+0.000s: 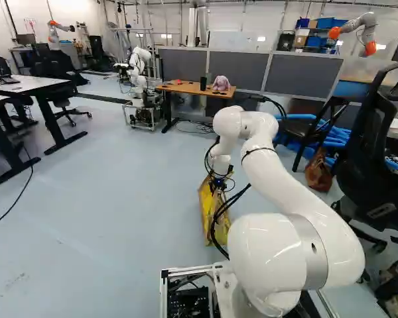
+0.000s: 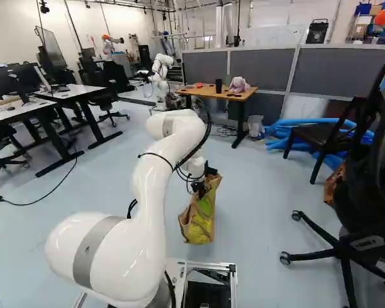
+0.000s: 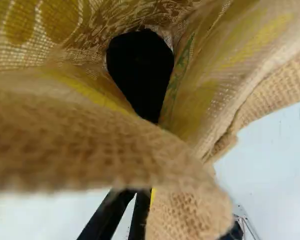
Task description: Pick up the bag on the ground and place it on the table
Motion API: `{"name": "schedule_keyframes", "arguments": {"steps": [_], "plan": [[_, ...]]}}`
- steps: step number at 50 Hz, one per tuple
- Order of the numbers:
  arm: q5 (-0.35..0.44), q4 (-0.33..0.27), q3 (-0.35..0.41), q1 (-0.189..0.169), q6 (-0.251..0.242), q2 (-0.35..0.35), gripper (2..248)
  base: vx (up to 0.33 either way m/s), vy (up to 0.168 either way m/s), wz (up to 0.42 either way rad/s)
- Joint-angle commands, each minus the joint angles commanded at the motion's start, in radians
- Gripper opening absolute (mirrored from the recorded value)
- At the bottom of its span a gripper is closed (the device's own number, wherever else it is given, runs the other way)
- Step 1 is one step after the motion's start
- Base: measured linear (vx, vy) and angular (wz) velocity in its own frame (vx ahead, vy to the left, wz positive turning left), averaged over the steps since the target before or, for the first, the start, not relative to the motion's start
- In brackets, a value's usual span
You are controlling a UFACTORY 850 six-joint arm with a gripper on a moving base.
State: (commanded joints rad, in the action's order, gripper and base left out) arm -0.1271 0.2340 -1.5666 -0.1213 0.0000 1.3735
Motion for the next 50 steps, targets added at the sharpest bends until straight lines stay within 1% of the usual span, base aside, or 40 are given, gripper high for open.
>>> {"name": "schedule_keyframes", "arguments": {"steps": [50], "plan": [[0.000,-0.086,0.152,0.000,0.000,-0.184,22,0.000,0.000,0.000]]}}
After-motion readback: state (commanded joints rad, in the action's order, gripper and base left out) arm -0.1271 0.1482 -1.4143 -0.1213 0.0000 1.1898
